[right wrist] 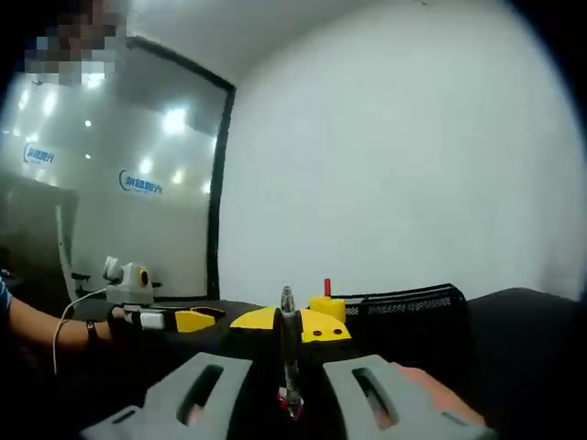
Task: Pick up pens and glue sticks and place them into the holder.
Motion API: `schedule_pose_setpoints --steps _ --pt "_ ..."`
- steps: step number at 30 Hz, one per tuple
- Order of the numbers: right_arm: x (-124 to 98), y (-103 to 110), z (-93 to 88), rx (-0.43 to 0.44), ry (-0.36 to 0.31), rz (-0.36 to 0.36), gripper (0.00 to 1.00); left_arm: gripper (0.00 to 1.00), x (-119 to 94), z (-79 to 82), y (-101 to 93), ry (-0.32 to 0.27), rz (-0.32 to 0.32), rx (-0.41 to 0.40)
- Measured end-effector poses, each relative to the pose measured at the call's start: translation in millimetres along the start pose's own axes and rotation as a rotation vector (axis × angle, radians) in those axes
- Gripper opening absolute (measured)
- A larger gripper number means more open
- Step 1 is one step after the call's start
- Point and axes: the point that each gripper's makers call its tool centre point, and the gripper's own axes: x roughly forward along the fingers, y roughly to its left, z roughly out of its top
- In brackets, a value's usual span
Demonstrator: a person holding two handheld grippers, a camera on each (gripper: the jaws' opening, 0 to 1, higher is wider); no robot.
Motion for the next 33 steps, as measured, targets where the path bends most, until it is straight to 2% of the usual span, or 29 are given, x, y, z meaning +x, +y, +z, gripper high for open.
schedule_pose_setpoints --steps 1,5,9,14,18,25,27,33 --pt "0 -2 0.7 0.007 0.0 0.001 0.04 0.45 0 -0.3 -0.2 0.001 -0.001 -0.001" --pt "-4 -7 7.5 0.197 0.001 0.007 0.04 0.44 0 0.3 -3.9 -0.001 -0.016 -0.004" --pt "-8 -16 24.5 0.21 -0.008 0.007 0.04 0.44 -2 5.7 -3.5 -0.02 -0.017 -0.011" --pt "-4 -23 55.8 0.251 -0.039 0.027 0.04 0.44 -4 8.8 -3.4 -0.033 -0.018 -0.021" --pt "2 -27 72.0 0.212 -0.025 0.03 0.04 0.43 -4 9.3 -5.1 -0.035 -0.023 -0.022" --pt "16 -33 101.4 0.138 -0.047 0.031 0.04 0.42 -3 6.1 -10.2 -0.021 -0.049 -0.031" --pt "22 -33 105.9 0.125 -0.045 0.038 0.04 0.42 -3 5.8 -11.7 -0.02 -0.067 -0.054" --pt "38 -36 111.9 0.124 -0.048 0.045 0.04 0.42 -3 3.7 -12.7 -0.011 -0.073 -0.053"
